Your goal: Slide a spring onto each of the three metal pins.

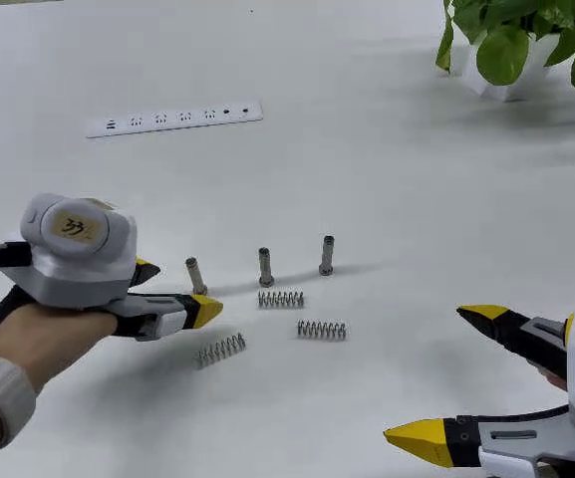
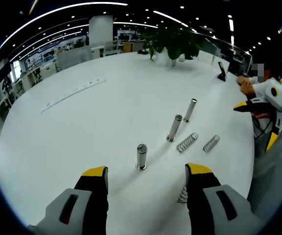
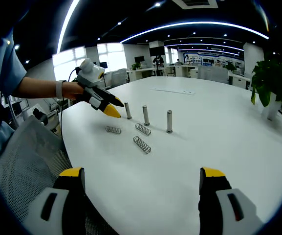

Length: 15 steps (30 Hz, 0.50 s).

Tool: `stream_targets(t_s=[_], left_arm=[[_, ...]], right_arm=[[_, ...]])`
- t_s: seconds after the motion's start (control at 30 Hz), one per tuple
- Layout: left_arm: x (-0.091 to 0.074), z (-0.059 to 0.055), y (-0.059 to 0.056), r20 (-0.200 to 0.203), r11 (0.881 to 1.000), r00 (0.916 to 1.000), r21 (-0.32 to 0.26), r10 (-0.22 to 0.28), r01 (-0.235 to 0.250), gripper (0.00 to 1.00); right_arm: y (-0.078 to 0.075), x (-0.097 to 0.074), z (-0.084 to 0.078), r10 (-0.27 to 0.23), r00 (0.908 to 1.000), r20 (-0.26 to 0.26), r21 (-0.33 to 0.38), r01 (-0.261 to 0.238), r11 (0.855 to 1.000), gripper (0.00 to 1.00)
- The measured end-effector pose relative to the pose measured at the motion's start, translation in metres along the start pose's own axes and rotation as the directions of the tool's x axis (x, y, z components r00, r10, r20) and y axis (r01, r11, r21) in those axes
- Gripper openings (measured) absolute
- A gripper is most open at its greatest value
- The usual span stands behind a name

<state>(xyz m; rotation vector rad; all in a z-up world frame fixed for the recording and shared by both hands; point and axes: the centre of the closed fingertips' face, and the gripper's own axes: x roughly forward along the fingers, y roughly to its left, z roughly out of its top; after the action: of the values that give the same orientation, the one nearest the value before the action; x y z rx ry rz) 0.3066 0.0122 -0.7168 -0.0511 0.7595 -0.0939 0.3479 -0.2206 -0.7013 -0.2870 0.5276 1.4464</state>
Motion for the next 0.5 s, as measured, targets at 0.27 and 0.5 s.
stream_targets(t_s=[0.27, 0.5], left_arm=[[-0.010, -0.001, -0.017, 0.070, 0.997, 0.9946, -0.002, -0.076, 0.077, 0.97], [-0.019, -0.003, -0.017, 0.127, 0.997, 0.9887, 0.023, -0.080, 0.077, 1.00]], right_arm=[[-0.005, -0.001, 0.002, -0.005, 1.0000, -0.003, -0.008, 0.005, 1.000, 0.99], [-0.009, -0.001, 0.004, -0.010, 0.9999, -0.004, -0.021, 0.010, 1.000, 0.99]])
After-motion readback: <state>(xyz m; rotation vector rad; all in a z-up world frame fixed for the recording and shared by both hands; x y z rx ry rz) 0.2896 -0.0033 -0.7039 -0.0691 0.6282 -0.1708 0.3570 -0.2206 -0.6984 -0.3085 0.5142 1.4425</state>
